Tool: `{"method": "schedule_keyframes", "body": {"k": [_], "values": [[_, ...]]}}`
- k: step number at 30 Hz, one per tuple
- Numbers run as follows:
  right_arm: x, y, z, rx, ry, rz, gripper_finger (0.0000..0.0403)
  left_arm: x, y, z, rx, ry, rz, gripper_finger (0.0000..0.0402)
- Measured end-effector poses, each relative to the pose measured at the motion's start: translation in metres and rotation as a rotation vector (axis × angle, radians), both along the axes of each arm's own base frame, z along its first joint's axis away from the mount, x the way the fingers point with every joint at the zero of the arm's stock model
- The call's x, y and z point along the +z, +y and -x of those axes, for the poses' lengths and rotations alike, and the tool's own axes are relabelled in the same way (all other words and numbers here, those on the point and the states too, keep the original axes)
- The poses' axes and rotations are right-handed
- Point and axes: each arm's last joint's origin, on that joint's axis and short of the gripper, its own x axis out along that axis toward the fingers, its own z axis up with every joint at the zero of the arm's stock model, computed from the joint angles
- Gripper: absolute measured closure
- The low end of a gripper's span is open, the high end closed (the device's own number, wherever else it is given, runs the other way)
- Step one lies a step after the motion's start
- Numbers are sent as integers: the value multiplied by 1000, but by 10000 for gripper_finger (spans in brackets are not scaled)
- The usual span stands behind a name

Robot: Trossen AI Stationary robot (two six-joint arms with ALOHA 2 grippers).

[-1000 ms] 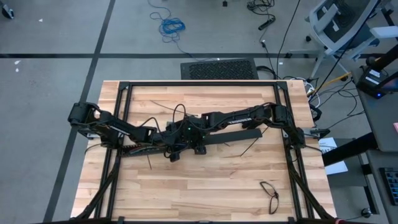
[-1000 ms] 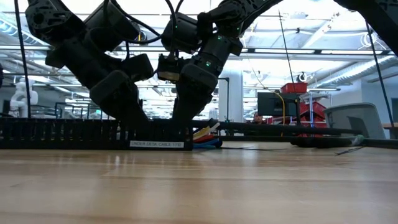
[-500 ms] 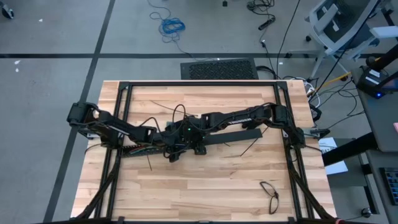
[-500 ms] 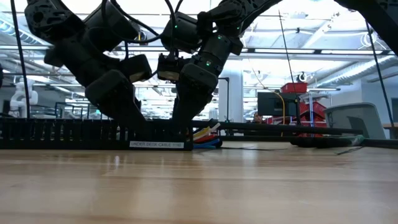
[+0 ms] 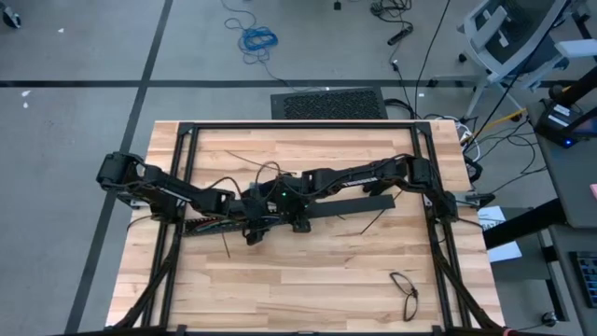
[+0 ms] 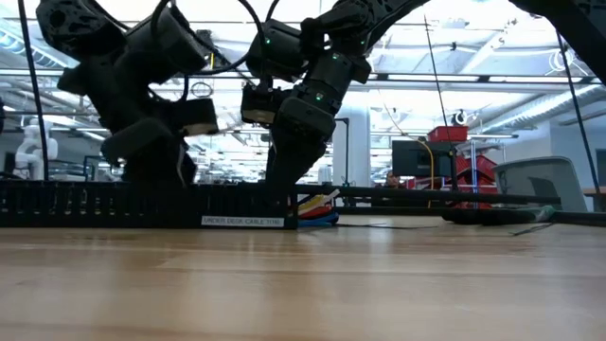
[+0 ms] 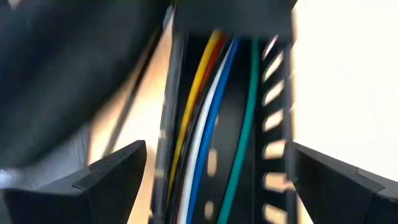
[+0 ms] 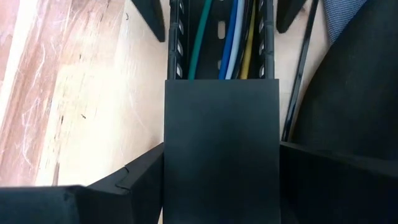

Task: Ziptie cables
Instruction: Close the cable duct

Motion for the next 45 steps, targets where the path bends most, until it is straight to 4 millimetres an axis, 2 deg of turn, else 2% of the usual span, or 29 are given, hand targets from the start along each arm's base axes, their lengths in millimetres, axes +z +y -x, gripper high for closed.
{"method": "schedule_keyframes", "body": {"k": [10,19,34,45], "values": [[0,0,0,2,0,1,147,-2,1,-3,26,-16,-29,29],[0,0,0,3,0,1,147,-7,0,-11,34,-78,-30,70],[0,0,0,2,0,0,147,-8,1,-10,22,-77,-47,75],[0,-1,-2,17,-26,9,147,-10,1,-8,16,-70,-52,139]]}}
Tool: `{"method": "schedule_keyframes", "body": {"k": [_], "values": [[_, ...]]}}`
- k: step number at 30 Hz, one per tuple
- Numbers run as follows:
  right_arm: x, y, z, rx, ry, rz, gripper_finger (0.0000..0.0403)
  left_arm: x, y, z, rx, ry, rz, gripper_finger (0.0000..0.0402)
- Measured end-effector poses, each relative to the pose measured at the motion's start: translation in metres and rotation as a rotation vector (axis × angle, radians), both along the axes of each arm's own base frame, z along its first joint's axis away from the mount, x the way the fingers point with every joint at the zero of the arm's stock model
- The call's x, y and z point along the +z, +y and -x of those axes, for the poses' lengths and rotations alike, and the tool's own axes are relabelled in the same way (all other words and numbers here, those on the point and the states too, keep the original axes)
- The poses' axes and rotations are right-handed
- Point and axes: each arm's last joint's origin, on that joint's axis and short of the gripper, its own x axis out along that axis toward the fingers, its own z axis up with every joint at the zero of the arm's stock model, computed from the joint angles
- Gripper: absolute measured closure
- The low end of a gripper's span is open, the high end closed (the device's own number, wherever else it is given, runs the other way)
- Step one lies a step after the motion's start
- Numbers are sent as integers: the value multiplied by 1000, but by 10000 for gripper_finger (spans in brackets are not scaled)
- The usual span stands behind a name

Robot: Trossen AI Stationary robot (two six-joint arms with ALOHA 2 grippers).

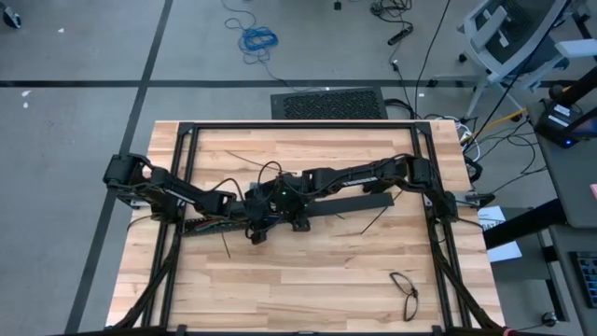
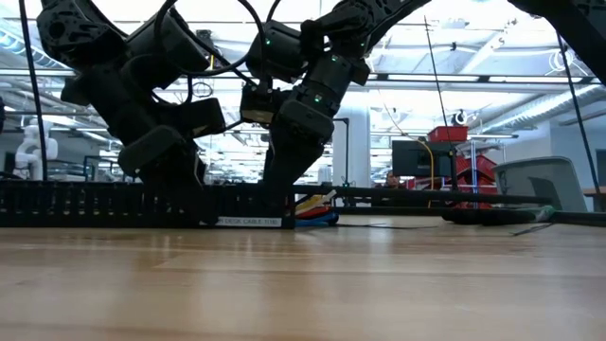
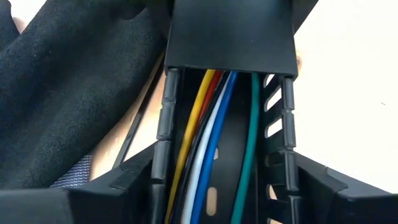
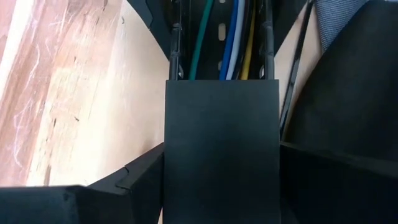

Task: Ziptie cables
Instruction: Close the cable duct

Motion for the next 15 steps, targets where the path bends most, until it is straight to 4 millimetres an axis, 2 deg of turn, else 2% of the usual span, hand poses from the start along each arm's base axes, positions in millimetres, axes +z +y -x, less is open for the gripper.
{"method": "schedule_keyframes", "body": {"k": [4,15], "values": [[0,0,-1,2,-8,2,147,0,0,0,-3,0,-3,153],[2,0,-4,9,-49,1,147,0,0,0,-15,-5,-15,157]]}}
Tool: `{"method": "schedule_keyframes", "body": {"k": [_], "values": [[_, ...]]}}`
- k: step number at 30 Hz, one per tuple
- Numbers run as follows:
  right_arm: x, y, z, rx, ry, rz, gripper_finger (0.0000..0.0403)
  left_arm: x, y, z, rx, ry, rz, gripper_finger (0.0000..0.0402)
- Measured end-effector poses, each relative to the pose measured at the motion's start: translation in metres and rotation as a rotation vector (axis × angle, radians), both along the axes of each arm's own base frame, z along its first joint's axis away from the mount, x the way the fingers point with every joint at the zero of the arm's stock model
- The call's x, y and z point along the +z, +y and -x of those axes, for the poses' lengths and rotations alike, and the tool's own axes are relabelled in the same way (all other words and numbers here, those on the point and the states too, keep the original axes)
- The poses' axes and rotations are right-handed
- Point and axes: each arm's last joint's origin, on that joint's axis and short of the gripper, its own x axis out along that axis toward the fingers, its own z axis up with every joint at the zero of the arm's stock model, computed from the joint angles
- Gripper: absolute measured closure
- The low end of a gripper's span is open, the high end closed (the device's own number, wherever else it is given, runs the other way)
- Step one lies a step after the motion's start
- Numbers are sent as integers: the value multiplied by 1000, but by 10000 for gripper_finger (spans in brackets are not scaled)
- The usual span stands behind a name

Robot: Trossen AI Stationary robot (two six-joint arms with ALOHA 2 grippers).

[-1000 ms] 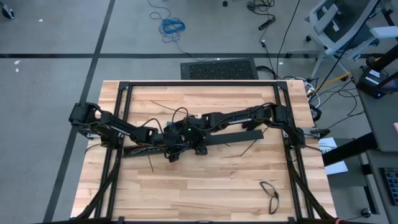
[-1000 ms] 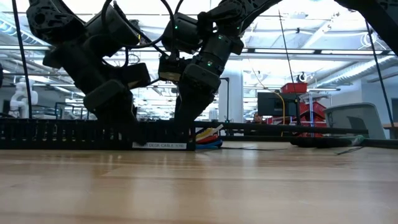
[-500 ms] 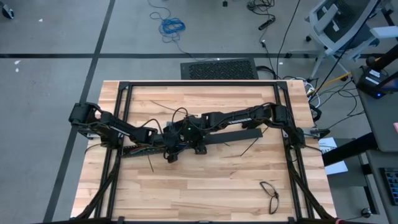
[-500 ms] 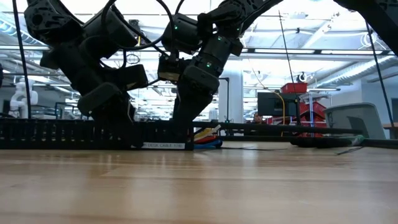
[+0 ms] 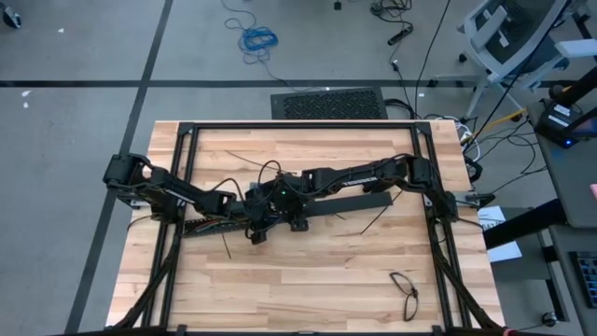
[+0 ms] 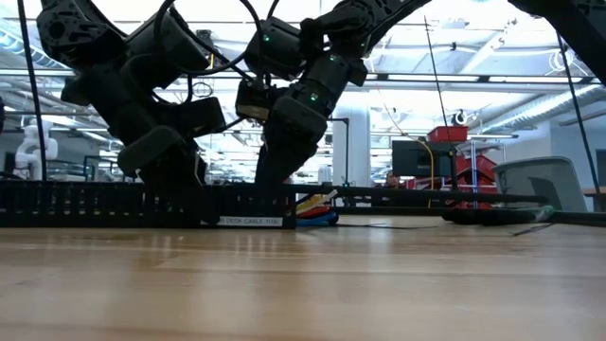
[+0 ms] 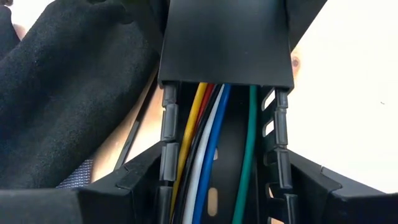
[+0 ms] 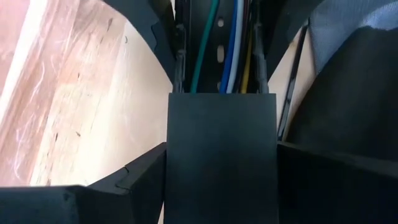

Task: Ziptie cables
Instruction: Close the cable duct

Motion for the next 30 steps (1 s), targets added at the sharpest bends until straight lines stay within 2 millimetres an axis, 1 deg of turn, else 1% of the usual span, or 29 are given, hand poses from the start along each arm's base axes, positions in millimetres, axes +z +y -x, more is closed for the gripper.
{"method": "schedule_keyframes", "body": {"k": [9,18,30], "values": [[0,1,-1,10,-9,-16,147,0,0,0,-5,-3,-4,157],[-3,9,-4,25,-18,-21,147,1,0,-1,-46,-15,-38,158],[-3,9,-6,21,-42,-18,147,2,0,-3,-24,-39,-47,158]]}}
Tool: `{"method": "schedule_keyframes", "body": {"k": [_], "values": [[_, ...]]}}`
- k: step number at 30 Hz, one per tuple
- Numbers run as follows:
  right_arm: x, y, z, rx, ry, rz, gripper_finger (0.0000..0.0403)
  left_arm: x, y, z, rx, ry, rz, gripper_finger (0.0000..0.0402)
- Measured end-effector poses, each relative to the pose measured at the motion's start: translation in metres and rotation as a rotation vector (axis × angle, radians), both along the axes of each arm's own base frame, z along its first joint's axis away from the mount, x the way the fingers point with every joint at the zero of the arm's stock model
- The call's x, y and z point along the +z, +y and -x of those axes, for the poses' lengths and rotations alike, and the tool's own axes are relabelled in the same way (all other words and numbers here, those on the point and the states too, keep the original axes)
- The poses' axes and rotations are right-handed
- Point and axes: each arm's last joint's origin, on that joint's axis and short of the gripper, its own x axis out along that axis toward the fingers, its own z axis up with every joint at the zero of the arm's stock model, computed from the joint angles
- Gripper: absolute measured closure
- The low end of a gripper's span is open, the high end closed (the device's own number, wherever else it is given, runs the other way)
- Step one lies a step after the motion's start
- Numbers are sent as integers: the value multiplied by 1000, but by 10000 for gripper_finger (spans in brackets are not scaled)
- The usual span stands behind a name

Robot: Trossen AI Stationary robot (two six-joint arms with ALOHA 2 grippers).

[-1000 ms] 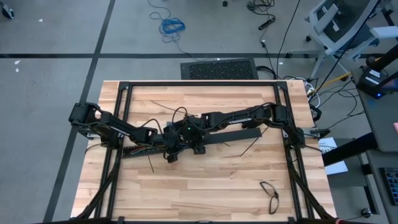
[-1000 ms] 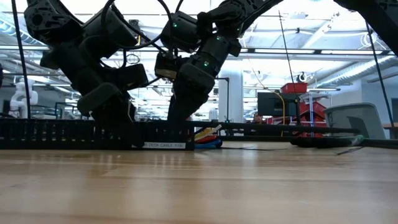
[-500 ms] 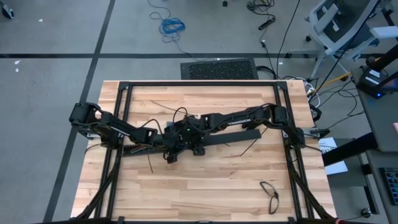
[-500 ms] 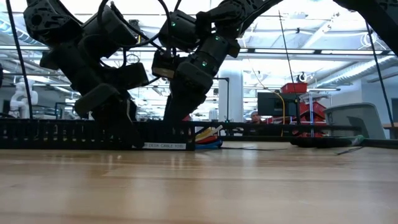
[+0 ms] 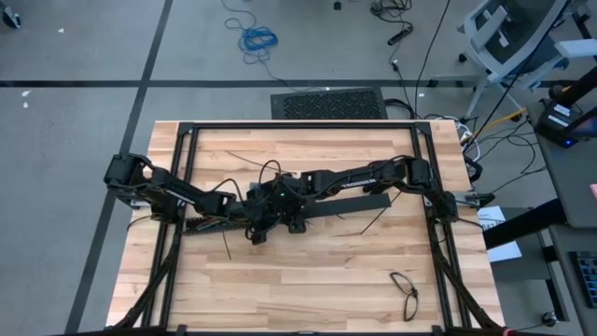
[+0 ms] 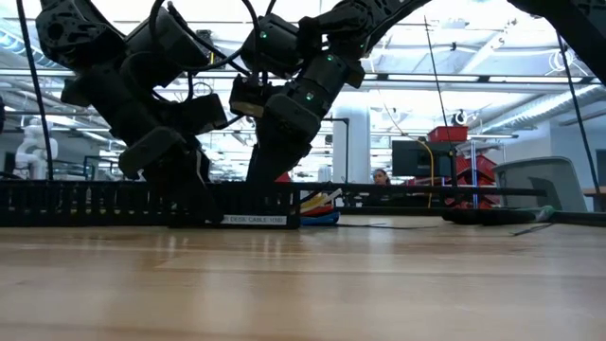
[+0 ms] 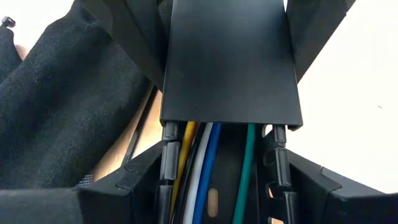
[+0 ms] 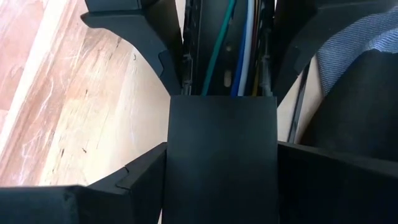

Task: Ziptie cables
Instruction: Close the cable duct

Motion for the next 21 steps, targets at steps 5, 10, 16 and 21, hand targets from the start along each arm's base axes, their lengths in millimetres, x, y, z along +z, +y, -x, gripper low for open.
{"method": "schedule_keyframes", "body": {"k": [5,10,16,21], "values": [[0,0,0,0,0,0,147,0,0,0,-2,-4,-4,158],[0,0,0,0,-2,0,147,0,0,0,1,0,2,154],[0,0,0,0,-2,0,147,1,0,0,-1,-3,-1,136],[-1,0,0,2,-2,-2,147,0,2,0,-6,13,7,110]]}}
